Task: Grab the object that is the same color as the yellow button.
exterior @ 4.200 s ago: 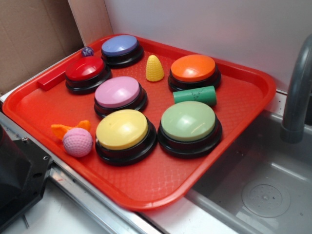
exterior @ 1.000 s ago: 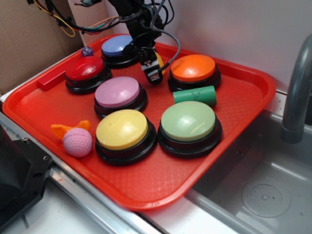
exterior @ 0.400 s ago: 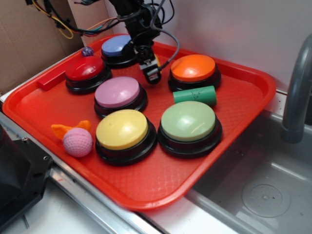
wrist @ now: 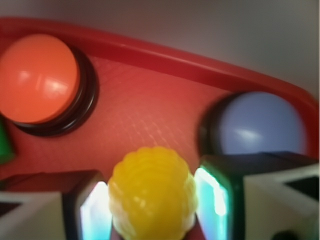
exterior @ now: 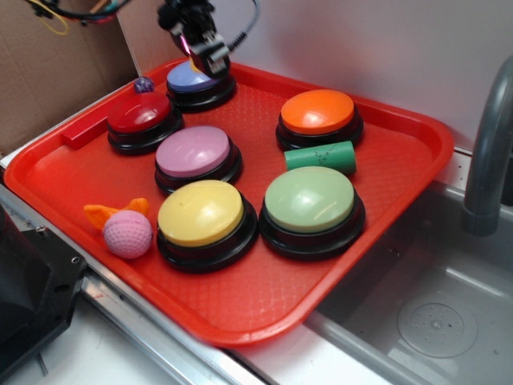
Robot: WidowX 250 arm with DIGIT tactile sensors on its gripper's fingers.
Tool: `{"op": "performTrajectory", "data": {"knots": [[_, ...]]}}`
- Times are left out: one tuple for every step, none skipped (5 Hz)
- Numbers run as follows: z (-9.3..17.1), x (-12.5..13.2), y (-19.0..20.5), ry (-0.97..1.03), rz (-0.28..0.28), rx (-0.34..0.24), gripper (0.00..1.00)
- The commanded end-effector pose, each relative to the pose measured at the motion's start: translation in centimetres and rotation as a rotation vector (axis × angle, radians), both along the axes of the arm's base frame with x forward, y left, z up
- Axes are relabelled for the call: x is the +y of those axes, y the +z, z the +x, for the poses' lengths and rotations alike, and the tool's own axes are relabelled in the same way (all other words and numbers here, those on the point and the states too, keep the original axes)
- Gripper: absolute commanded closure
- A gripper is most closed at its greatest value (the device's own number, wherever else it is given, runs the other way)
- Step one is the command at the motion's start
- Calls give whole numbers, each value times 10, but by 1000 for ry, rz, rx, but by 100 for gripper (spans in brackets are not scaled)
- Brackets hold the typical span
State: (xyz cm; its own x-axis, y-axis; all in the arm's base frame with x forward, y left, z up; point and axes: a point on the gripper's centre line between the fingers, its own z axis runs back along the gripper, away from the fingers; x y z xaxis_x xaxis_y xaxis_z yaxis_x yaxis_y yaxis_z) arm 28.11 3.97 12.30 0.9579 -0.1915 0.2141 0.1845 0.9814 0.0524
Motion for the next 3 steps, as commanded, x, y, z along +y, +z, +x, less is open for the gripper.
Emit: {"op": "performTrajectory", "data": {"knots": [[-55, 3, 40, 297, 90, 19, 100], [-67, 4, 32, 379, 66, 21, 100], [-77, 11, 29, 430, 43, 67, 100]]}}
